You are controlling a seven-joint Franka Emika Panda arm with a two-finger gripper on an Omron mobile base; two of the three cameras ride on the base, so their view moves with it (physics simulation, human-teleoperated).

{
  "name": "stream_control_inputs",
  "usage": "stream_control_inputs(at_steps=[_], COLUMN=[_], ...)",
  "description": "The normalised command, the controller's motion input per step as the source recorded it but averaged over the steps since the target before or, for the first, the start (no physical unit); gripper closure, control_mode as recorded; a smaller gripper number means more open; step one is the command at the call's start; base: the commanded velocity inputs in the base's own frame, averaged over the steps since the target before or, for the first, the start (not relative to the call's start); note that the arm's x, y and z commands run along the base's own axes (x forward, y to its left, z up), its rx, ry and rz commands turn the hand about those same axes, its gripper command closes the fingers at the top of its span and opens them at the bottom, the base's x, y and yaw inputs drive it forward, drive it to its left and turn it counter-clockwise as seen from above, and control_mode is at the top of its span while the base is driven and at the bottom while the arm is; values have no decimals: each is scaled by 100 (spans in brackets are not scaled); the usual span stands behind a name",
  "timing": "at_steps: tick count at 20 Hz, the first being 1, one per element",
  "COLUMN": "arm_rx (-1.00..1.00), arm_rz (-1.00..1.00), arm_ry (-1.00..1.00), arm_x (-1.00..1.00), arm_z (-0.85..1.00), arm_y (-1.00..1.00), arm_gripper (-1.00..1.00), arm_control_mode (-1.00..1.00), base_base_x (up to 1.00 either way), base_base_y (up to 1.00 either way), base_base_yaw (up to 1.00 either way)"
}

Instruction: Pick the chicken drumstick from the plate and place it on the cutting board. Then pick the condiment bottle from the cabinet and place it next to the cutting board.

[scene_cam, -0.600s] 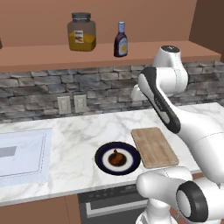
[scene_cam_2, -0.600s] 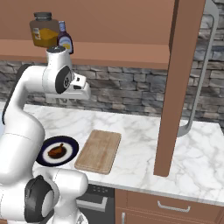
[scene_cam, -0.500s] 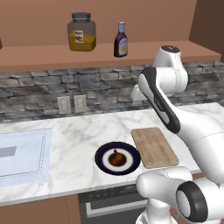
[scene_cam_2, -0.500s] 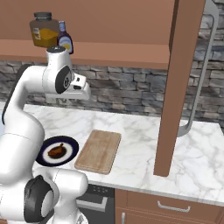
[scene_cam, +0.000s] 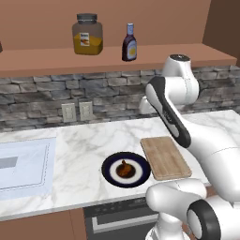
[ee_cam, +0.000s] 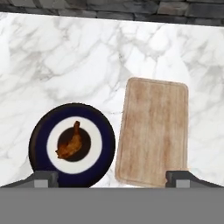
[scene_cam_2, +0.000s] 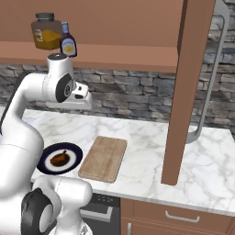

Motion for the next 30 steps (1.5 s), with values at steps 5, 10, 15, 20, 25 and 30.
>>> stream_control_inputs(at_steps=[5,10,15,20,25,30], arm_rx=[0,0,0,0,0,0], arm_rz=[0,0,0,0,0,0], arm_ry=[1,0,1,1,2,0], arm_x=[-13,-13,-8,-8,-3,0], arm_z=[-20,-24,-25,-23,-21,-28], arm_y=[21,20,20,20,19,13], arm_gripper=[-100,-100,-100,-100,-100,-100], arm_control_mode=[-100,-100,-100,-100,-100,-100], base_base_x=[0,0,0,0,0,0], base_base_y=[0,0,0,0,0,0], base_base_yaw=[0,0,0,0,0,0])
